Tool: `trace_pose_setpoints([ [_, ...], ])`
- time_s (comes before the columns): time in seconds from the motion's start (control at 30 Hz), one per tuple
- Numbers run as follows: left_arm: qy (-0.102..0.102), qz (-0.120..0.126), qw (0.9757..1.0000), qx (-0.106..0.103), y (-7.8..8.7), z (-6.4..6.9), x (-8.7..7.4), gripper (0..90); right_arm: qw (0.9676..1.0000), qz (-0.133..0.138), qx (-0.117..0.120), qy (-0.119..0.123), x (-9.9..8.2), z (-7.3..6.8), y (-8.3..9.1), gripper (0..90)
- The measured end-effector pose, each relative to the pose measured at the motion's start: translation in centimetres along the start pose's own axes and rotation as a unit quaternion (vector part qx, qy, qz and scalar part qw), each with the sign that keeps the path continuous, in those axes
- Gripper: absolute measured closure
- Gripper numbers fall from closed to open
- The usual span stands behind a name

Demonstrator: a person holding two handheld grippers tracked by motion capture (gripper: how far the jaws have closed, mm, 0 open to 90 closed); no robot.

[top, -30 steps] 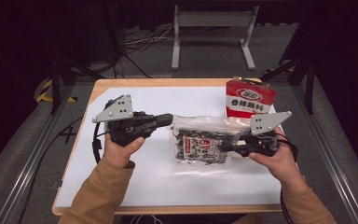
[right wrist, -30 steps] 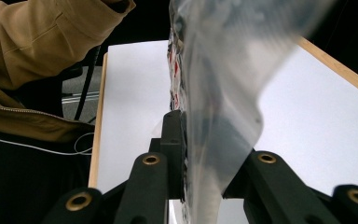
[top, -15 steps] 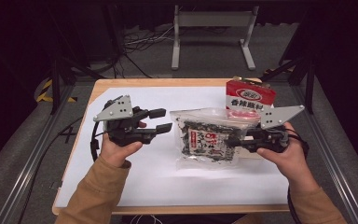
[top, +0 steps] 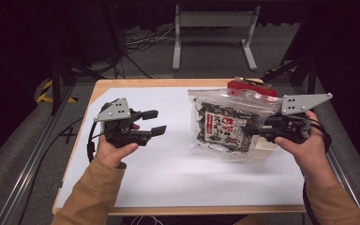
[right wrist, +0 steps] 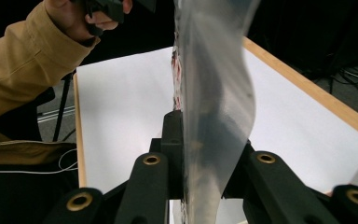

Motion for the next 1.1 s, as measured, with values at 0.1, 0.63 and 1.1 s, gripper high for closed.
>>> trace_pose_setpoints([
  [0.1,0.006,-0.006,0.9999,0.005,0.0,-0.4,-0.4,38.9,1.0000,0.002,-0.004,-0.002,0.4,0.3,0.6,75.2],
  [0.63,0.036,-0.015,0.9984,0.042,1.1,-2.0,-2.6,32.8,0.9982,0.029,-0.049,-0.018,1.4,2.9,3.2,75.2],
  [1.1,0.053,-0.012,0.9966,0.061,2.5,-2.4,-3.7,32.2,0.9920,0.033,-0.116,-0.037,0.7,5.7,4.9,75.2],
])
Point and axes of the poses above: each handheld gripper's, and its own axes: y roughly backward along the jaws, x roughly out of its top, z roughly to its right, the point moved 1 cm from there along -y, roughly forward along the jaws, and after that the axes turned 7 degrees about -x, right-handed, at the moved point
